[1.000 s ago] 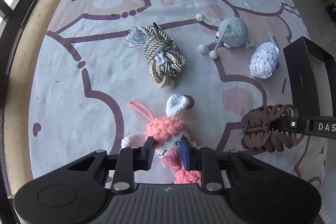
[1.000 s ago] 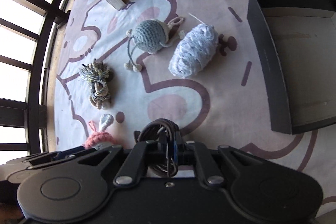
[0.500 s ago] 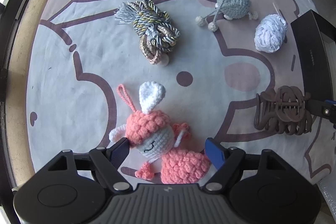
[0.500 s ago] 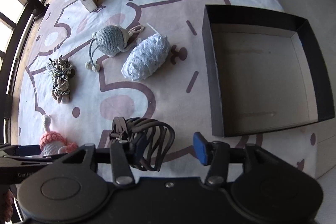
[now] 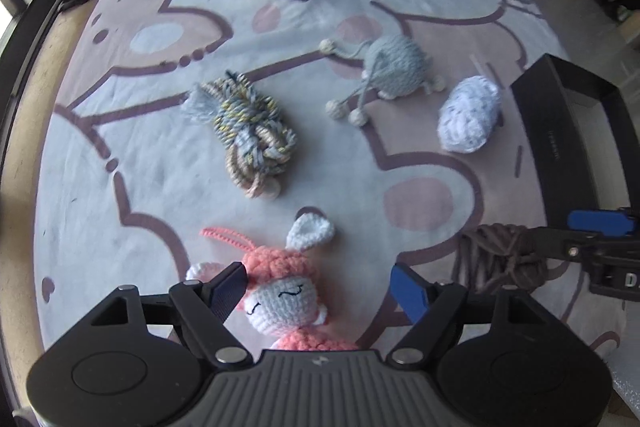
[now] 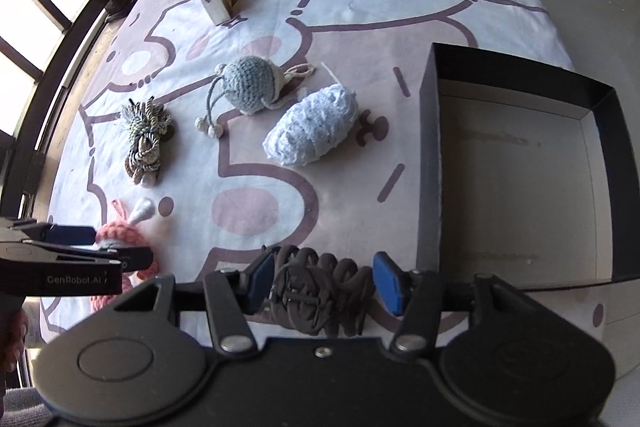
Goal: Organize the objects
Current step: 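Lift the pink bunny with the left gripper while the right gripper lifts the claw clip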
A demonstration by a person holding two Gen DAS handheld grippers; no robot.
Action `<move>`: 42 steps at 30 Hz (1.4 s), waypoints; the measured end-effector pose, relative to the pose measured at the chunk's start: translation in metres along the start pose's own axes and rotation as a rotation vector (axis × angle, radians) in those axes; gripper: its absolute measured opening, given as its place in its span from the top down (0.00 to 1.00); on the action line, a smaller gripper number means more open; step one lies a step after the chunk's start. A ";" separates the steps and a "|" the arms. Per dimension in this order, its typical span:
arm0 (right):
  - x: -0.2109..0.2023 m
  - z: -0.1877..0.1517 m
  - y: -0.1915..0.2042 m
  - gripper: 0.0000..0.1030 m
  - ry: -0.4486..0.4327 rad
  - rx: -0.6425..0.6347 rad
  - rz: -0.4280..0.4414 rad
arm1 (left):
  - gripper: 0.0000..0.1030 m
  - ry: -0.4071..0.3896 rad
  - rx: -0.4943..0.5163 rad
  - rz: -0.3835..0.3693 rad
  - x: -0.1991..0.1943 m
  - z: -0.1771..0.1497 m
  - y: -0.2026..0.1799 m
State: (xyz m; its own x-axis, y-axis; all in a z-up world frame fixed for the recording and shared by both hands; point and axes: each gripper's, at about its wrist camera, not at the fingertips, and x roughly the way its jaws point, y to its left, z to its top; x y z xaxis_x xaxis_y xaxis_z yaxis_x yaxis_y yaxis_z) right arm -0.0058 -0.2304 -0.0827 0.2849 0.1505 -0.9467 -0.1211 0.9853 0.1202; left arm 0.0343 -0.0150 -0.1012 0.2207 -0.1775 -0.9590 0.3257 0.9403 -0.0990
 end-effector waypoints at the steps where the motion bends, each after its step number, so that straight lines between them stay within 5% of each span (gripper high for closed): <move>1: 0.001 0.000 0.002 0.46 0.002 -0.008 0.005 | 0.24 -0.005 0.005 -0.007 -0.001 0.001 -0.002; 6: 0.005 -0.001 0.010 0.46 0.002 -0.075 0.054 | 0.25 0.026 0.030 0.068 0.003 0.002 -0.003; 11: 0.007 -0.013 0.031 0.40 -0.024 -0.355 0.041 | 0.25 0.072 -0.006 0.122 0.003 -0.001 0.012; 18: 0.004 -0.027 0.035 0.33 -0.066 -0.540 0.030 | 0.25 0.199 -0.155 0.017 0.011 -0.008 0.028; 28: 0.029 -0.042 0.051 0.39 -0.026 -0.788 -0.042 | 0.34 0.238 -0.077 0.064 0.024 -0.011 0.013; 35: 0.033 -0.036 0.048 0.45 0.026 -0.750 0.011 | 0.59 0.236 -0.118 0.087 0.027 -0.011 0.023; 42: 0.028 -0.006 0.021 0.54 0.082 -0.322 0.118 | 0.61 0.151 -0.082 0.066 0.015 -0.010 0.016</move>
State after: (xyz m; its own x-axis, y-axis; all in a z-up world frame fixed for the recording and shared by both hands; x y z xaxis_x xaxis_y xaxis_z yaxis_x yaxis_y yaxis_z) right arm -0.0062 -0.2059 -0.1080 0.1750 0.2423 -0.9543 -0.4460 0.8836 0.1425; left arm 0.0339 0.0002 -0.1197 0.0961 -0.0752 -0.9925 0.2373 0.9701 -0.0505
